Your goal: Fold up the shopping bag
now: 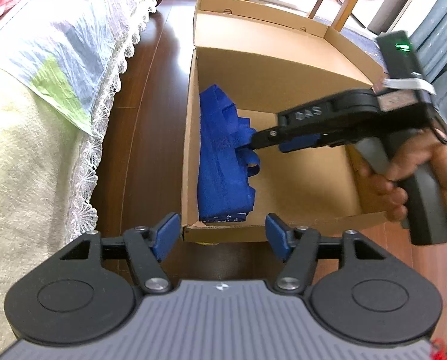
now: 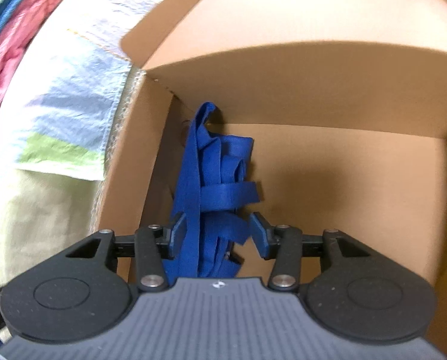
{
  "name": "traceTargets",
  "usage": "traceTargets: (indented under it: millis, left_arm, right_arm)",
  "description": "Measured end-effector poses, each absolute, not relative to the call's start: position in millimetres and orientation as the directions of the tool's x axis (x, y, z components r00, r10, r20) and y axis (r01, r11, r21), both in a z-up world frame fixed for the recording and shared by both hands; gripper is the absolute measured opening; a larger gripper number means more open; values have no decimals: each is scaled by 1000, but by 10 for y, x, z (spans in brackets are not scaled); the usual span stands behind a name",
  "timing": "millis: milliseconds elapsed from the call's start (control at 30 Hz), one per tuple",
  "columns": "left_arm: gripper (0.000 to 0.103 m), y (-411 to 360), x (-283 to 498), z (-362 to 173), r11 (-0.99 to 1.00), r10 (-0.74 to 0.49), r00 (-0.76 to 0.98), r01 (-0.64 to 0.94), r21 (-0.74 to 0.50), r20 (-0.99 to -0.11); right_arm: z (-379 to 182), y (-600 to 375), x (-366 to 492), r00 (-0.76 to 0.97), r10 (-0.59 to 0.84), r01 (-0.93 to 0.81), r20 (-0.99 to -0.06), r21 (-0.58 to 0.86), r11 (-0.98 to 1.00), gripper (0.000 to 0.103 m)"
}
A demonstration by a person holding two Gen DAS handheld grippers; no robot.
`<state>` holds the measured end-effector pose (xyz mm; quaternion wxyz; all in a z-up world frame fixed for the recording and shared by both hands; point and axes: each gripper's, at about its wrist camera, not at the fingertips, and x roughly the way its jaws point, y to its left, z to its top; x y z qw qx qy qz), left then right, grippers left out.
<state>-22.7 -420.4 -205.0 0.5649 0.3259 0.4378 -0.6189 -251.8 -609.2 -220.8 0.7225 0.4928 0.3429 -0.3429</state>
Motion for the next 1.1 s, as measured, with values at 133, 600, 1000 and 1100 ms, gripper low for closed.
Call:
traceTargets:
  millis: [133,600,1000,1100]
  left_arm:
    - [66,-4143,-271,-2007,28,-414,-143,985,-169,-899]
    - [93,-3776,-679,-1591,58,-518,-61,993,-107,-853]
    - [101,-3368,-927,-1244,94,-644,65,996,6,-763]
    - [101,-3308,-939,-1123,107,-696,73,994,-3,-715]
  right_arm:
    - [-2180,-5841,-2543,526,-187,834,-830,460,305,46]
    - [-1664,-4619,-2772,480,-355,838,-802,301,455,88]
    - [-1111,-3811,-2883,435,-483,853,-760,176,492,102]
    - [-1038,-3716,-2847,420,-516,855,-747,136,501,102]
